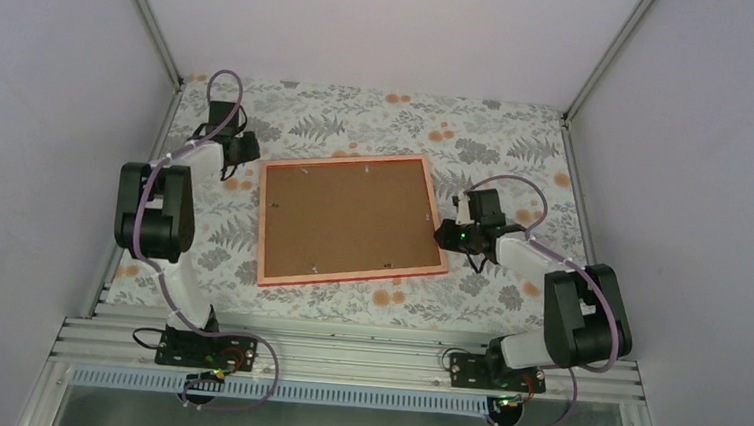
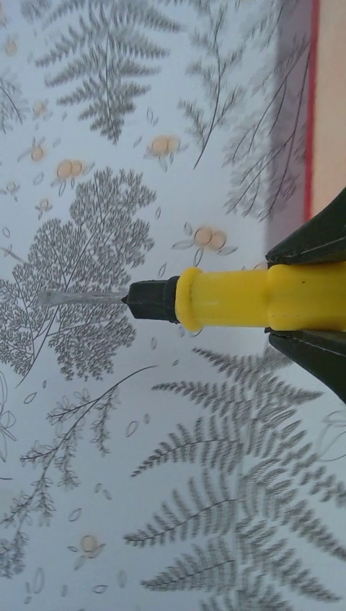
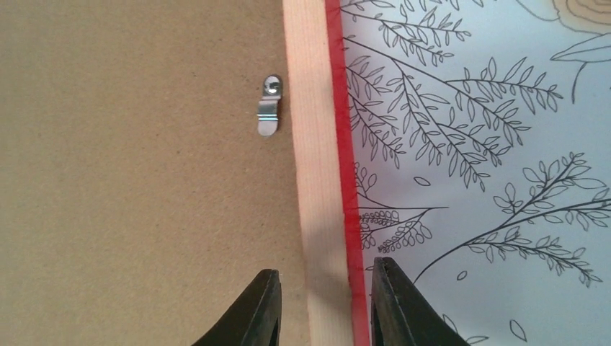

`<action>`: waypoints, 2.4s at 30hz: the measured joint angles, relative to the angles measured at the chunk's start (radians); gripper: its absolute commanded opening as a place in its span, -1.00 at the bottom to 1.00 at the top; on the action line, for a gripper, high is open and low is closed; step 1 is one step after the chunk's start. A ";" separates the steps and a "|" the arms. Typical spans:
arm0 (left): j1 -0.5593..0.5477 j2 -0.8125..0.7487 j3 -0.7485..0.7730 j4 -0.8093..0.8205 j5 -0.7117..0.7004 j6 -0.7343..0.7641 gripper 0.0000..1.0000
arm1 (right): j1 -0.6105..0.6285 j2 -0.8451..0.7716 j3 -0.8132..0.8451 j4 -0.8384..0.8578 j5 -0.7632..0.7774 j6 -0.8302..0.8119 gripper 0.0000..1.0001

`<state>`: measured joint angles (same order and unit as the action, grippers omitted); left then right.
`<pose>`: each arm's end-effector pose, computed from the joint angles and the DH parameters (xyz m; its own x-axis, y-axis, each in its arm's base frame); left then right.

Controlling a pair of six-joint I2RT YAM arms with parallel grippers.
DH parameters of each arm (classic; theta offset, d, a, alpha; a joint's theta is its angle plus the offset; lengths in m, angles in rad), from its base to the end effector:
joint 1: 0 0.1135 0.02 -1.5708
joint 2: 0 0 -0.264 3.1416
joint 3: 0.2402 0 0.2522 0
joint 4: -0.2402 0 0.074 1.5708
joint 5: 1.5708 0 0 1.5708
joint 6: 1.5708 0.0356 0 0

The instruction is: Take the photo out of the frame

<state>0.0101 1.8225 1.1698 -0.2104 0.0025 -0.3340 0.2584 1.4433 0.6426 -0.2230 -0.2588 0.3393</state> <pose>0.3880 0.0038 0.1848 -0.7151 -0.3351 -0.6135 -0.2571 0.9422 -0.2149 0.2456 0.0743 0.1487 -0.9037 0.0940 -0.4178 -0.0795 0.9219 0.3792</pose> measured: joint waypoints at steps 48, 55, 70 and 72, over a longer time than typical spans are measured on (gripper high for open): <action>-0.230 -0.455 -0.450 -0.163 -0.048 -0.130 0.15 | 0.274 -0.255 -0.045 0.004 -0.039 -0.046 0.41; -0.272 -0.534 -0.549 -0.203 -0.071 -0.184 0.09 | 0.403 -0.272 -0.032 0.005 0.003 -0.066 0.43; -0.389 -0.501 -0.595 -0.180 -0.078 -0.213 -0.47 | 0.568 -0.215 -0.024 0.032 0.090 -0.095 0.45; -0.406 -0.493 -0.593 -0.169 -0.080 -0.217 -0.57 | 0.581 -0.207 -0.024 0.037 0.097 -0.100 0.46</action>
<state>-0.3962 1.3296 0.5770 -0.3790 -0.0780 -0.5507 0.8398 1.2366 0.6182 -0.1864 -0.1616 0.2390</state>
